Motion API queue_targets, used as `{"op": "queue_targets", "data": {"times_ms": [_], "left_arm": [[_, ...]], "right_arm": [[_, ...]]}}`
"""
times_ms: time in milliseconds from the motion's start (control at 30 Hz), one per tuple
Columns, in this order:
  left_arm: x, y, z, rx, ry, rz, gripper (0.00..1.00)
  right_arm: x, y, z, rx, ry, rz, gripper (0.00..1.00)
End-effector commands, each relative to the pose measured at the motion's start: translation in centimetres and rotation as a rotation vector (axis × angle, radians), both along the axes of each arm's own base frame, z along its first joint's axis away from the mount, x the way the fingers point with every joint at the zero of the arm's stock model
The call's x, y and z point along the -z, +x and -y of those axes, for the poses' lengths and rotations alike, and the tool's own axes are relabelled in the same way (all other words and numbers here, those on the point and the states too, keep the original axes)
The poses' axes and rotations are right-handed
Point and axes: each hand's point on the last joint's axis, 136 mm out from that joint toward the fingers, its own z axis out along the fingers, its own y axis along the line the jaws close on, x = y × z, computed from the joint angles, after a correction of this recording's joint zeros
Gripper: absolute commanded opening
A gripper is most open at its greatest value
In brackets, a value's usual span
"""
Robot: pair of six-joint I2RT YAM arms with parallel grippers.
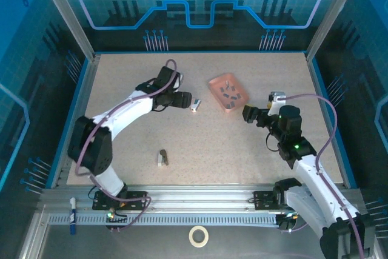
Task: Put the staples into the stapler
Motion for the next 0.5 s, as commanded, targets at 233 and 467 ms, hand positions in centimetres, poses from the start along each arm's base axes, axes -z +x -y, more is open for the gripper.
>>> {"op": "queue_targets", "data": {"times_ms": [233,467], "left_arm": [[5.4,1.3,3.5,0.053,0.103,-0.191,0.79],[7.9,2.6,5.7,0.099,0.145,-0.218,0.74]], "right_arm": [[1.7,-0.9,-1.0,-0.032,0.047,-0.073,1.00],[2.1,-1.2,-1.2,-0.043,0.043,-0.084,1.00]]}}
